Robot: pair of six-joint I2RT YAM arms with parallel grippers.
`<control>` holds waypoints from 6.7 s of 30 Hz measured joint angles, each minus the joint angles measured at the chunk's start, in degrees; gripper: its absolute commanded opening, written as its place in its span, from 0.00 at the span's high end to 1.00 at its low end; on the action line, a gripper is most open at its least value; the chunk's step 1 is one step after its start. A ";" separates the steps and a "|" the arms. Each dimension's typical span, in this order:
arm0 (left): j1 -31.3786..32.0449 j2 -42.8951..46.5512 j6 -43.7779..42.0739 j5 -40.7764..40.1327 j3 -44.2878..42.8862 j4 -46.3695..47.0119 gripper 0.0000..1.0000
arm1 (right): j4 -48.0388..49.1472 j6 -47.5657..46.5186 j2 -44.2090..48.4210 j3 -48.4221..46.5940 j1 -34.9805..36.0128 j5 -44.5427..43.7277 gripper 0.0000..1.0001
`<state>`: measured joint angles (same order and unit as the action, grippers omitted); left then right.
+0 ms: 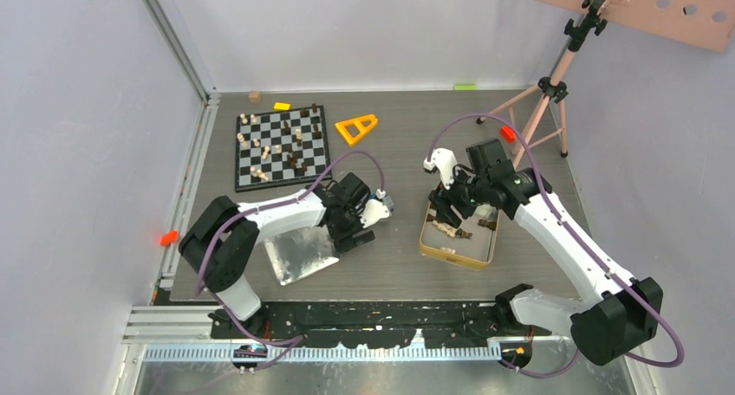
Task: Set up the chess pieces on the board
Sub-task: Move the distractor to the center of the board, then move the chessboard to the center of the board.
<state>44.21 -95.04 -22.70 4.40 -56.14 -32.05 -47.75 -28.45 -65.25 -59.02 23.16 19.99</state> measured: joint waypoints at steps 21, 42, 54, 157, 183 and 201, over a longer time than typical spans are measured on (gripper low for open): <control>-9.44 25.70 -10.78 -11.61 17.66 -11.58 0.08 | 19.30 13.68 -28.28 -5.55 12.07 -3.50 0.01; -18.56 35.85 -8.98 -11.82 17.09 -12.55 0.00 | 24.98 26.10 -45.27 -15.23 17.29 -20.15 0.47; -39.56 33.99 -6.29 -3.06 10.34 -10.56 0.00 | 19.56 23.15 -47.43 -25.40 -3.87 -20.94 0.42; -52.39 -7.80 25.40 27.52 -4.96 10.62 0.46 | 23.21 41.22 -52.26 -23.12 10.43 2.99 0.74; -38.88 -2.91 17.59 34.60 -1.22 -5.35 0.35 | 15.54 29.64 -36.96 -6.67 3.93 4.70 0.36; -47.52 5.97 25.46 34.93 -5.31 0.90 0.11 | 23.30 32.11 -36.09 -12.15 -2.40 6.21 0.21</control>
<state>-3.31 -89.08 2.76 39.33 -61.45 -31.16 -24.45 3.66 -101.34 -71.18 20.75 26.20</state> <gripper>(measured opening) 0.853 0.783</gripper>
